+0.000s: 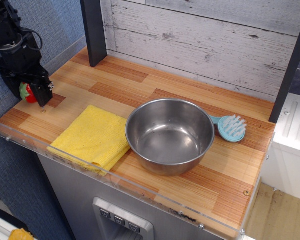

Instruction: Move the strawberry to bottom left of table

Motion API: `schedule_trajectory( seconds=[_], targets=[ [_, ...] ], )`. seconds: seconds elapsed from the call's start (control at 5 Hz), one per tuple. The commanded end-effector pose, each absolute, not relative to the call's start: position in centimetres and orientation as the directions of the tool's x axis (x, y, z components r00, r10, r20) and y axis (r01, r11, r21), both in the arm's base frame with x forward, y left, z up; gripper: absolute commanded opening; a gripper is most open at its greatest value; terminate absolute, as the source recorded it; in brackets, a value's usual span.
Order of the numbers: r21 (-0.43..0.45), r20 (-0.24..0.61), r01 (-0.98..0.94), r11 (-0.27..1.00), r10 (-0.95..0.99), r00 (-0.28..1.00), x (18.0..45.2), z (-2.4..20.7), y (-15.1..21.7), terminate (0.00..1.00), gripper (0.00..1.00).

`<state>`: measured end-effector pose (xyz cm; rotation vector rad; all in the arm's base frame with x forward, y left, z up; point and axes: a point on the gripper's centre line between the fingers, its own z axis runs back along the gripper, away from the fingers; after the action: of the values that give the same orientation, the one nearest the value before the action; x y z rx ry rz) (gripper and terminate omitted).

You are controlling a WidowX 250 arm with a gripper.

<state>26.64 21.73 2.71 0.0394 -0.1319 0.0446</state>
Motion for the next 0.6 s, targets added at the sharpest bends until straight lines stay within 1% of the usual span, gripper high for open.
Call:
schedule_trajectory(
  seconds=[0.0, 0.2, 0.4],
  targets=[
    [0.056, 0.177, -0.028, 0.998, 0.018, 0.984, 25.7, 4.9, 21.7, 0.0, 0.0],
    [0.037, 0.188, -0.029, 0.999, 0.021, 0.982, 25.7, 5.8, 21.3, 0.0, 1.0],
    [0.017, 0.202, -0.02, 1.0, 0.017, 0.979, 25.7, 6.5, 20.8, 0.0, 1.0]
  ],
)
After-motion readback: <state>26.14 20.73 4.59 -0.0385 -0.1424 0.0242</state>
